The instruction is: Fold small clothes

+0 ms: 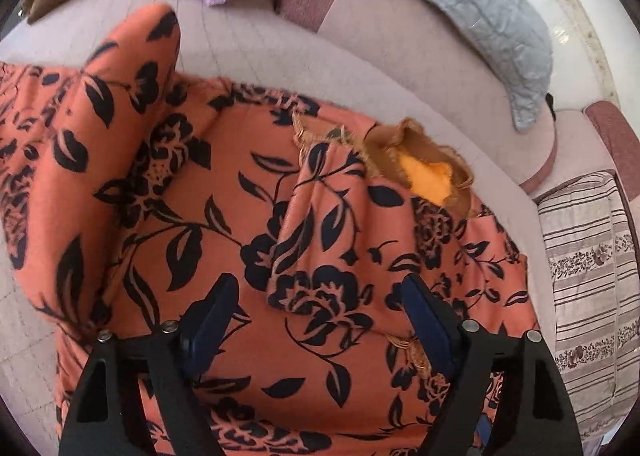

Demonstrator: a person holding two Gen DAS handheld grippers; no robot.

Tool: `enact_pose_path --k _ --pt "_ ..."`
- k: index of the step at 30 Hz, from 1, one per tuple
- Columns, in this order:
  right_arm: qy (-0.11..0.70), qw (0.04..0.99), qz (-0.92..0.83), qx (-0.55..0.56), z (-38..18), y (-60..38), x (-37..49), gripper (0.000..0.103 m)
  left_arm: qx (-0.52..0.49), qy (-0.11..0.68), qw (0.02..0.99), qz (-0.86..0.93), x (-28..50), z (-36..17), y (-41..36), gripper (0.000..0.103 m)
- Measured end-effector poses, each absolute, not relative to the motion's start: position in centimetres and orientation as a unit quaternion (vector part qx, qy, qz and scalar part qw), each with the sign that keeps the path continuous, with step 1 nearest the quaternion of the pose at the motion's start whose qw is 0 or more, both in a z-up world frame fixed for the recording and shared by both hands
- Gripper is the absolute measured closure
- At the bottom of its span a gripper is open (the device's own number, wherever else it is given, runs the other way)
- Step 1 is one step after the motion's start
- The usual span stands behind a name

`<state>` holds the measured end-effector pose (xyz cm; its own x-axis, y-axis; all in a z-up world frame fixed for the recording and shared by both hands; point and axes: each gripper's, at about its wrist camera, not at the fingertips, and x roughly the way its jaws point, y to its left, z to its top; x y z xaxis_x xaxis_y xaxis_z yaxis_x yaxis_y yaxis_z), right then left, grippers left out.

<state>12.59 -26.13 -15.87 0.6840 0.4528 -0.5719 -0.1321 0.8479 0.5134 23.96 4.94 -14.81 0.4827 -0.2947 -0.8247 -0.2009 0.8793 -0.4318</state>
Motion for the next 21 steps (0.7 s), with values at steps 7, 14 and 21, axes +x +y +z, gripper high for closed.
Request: enact_pose_path --k 7,14,21 --pt "0.361 0.891 0.164 0.220 -15.9 -26.2 12.6 0.011 -0.169 0.523 0.835 -0.002 25.4 -16.0 3.8 0.061" --pt "0.362 0.891 0.163 0.219 -15.9 -26.2 12.6 0.011 -0.135 0.439 0.888 0.007 22.8 -9.5 4.3 0.098" --pt "0.362 0.892 0.162 0.216 -16.0 -26.1 12.7 0.011 -0.105 0.524 0.842 0.075 21.4 -15.8 5.7 0.096"
